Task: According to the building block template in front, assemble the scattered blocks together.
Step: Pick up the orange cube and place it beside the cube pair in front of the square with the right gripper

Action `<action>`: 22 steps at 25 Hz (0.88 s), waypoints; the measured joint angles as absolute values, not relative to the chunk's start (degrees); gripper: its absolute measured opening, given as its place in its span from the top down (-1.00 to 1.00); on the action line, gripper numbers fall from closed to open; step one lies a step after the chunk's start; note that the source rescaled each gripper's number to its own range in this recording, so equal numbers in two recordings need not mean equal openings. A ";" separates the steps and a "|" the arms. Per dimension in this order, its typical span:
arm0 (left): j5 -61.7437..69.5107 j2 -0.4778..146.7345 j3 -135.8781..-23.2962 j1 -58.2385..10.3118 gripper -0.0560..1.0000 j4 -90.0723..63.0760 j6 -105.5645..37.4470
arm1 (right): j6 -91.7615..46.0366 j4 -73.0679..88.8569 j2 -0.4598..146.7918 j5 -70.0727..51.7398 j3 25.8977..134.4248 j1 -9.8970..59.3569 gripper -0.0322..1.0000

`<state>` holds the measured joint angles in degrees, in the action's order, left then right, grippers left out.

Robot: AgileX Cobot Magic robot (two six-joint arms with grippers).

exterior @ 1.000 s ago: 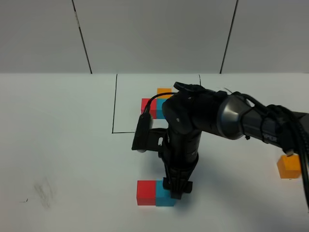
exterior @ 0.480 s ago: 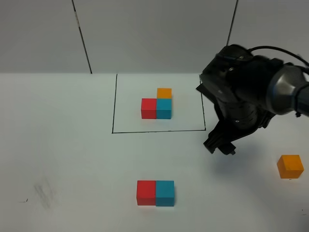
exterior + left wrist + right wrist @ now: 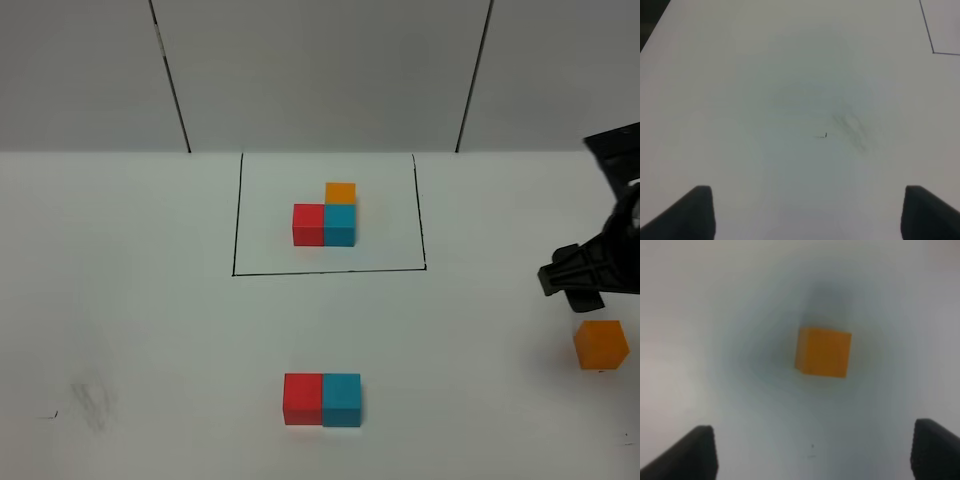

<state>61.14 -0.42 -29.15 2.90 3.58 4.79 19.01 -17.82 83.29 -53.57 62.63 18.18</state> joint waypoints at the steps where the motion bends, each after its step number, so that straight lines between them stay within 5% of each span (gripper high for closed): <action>1: 61.14 -0.42 -29.15 2.90 -0.98 3.58 4.79 | 19.28 -16.98 82.46 -51.77 61.74 16.70 -0.43; 22: 61.14 -0.42 -29.15 2.90 -0.98 3.58 4.79 | 15.46 -12.17 100.34 -40.47 60.45 8.03 -0.43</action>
